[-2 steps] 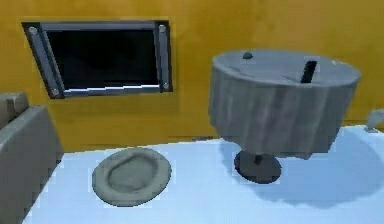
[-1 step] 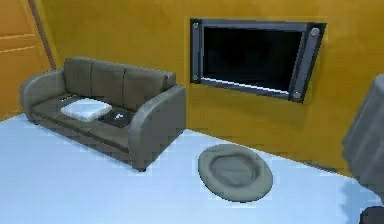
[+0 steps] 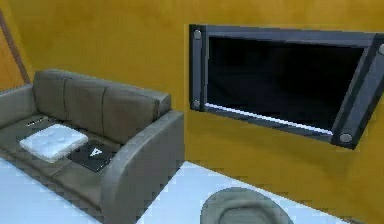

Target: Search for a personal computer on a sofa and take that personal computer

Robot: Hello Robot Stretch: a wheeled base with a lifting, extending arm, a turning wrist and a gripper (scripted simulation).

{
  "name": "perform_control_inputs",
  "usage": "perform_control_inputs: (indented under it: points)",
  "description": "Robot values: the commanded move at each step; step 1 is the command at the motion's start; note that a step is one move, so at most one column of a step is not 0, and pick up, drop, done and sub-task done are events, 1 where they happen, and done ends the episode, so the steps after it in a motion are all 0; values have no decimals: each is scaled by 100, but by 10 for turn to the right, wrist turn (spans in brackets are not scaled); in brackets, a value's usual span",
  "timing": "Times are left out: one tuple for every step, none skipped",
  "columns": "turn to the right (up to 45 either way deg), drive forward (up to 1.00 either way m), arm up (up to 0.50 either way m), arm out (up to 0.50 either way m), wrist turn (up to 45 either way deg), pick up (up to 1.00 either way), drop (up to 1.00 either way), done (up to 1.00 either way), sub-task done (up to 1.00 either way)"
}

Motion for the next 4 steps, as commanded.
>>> perform_control_inputs:
  points:
    - [-450,0,0,0,0,0,0,0,0]
    - [-180,0,0,0,0,0,0,0,0]
    - [0,75,0,0,0,0,0,0,0]
    - [-330,0,0,0,0,0,0,0,0]
